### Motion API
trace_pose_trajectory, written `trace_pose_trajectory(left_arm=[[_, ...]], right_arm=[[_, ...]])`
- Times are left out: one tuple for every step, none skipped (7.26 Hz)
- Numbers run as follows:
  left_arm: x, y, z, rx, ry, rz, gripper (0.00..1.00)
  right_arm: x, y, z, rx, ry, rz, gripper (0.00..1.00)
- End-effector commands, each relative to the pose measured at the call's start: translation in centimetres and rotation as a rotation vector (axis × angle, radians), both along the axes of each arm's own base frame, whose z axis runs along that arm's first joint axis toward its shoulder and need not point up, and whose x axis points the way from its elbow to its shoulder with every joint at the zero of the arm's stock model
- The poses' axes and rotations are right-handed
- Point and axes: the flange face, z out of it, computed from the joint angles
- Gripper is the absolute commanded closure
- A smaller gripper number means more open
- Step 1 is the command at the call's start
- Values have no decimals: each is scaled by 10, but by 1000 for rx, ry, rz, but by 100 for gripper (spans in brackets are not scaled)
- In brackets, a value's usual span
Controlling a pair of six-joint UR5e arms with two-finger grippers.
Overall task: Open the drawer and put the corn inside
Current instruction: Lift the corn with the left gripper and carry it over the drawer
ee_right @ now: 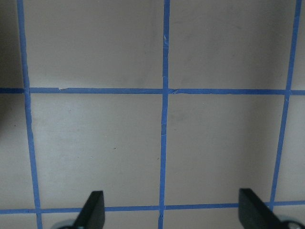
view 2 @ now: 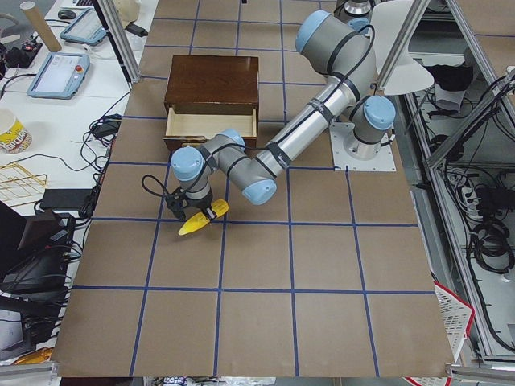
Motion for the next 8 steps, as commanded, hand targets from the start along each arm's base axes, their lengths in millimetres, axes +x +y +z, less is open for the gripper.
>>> trace_pose_trajectory(left_arm=[[-43,-16,82,33,24,-81,100],[-70,-22,114,29,21,-140,100],[-92,-20,139,29,19,-182,100],[-117,-18,155,21,16,-246,100],[-154,-24,167,9,6,-335,100],[-190,-30,169,9,6,-389,100],[-218,-34,161,22,14,-429,100],[-248,-35,147,44,30,-465,100]], right_arm=[[0,0,0,1,0,0,0],[0,0,0,1,-1,0,0],[0,0,0,0,0,0,0],[0,0,0,1,0,0,0],[0,0,0,0,-2,0,0],[0,0,0,1,-1,0,0],[0,0,0,1,-1,0,0],[0,0,0,1,-1,0,0]])
